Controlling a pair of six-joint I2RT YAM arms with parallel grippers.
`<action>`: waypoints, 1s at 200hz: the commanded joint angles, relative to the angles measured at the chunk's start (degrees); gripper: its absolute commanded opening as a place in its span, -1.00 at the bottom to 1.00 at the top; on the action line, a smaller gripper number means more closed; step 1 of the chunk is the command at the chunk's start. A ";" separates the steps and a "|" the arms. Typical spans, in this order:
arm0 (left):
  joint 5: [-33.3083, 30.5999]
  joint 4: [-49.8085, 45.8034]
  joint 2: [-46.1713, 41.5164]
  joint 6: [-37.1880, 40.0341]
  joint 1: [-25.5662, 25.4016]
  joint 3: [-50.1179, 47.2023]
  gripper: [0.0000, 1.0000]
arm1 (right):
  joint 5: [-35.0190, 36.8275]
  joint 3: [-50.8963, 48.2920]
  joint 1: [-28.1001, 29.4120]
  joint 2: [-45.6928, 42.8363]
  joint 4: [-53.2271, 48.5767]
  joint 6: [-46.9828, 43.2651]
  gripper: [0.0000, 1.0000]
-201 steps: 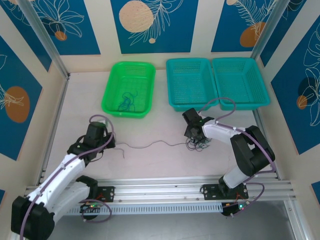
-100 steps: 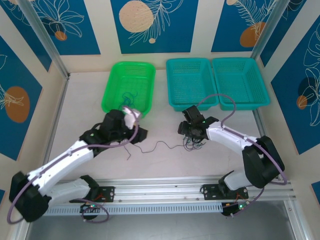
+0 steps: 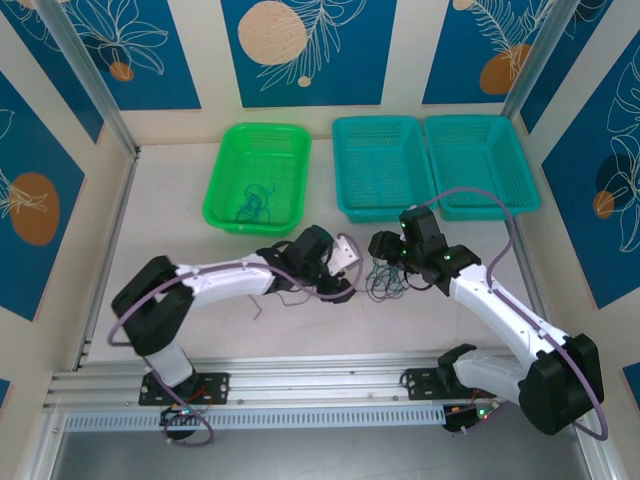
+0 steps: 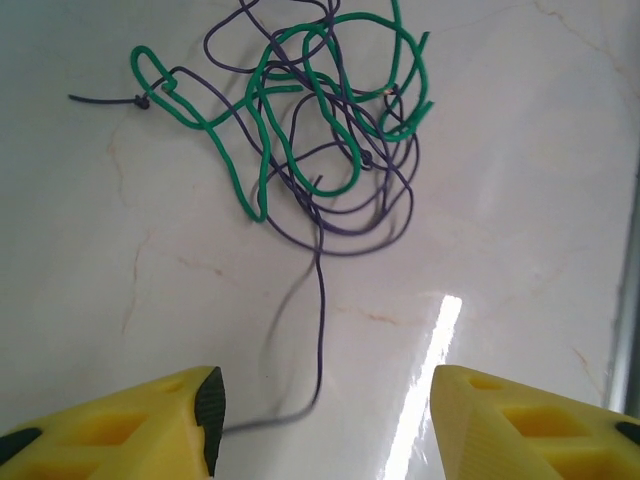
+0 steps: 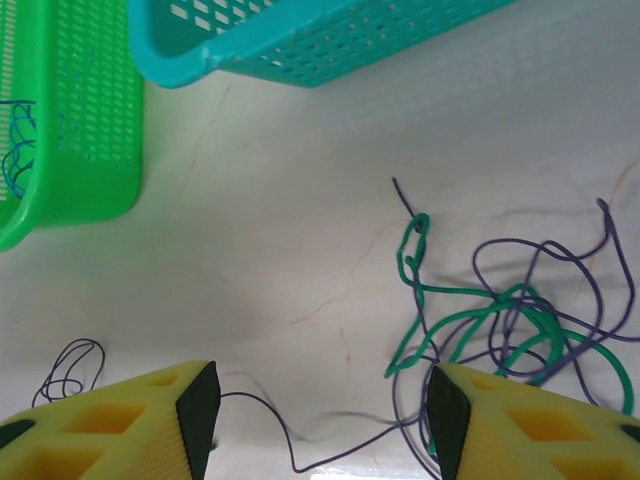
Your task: Untangle the cables
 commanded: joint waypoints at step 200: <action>-6.36 4.91 -9.63 -6.32 -1.92 -3.31 -1.00 | -4.09 -7.34 -7.56 20.13 5.70 14.82 -0.87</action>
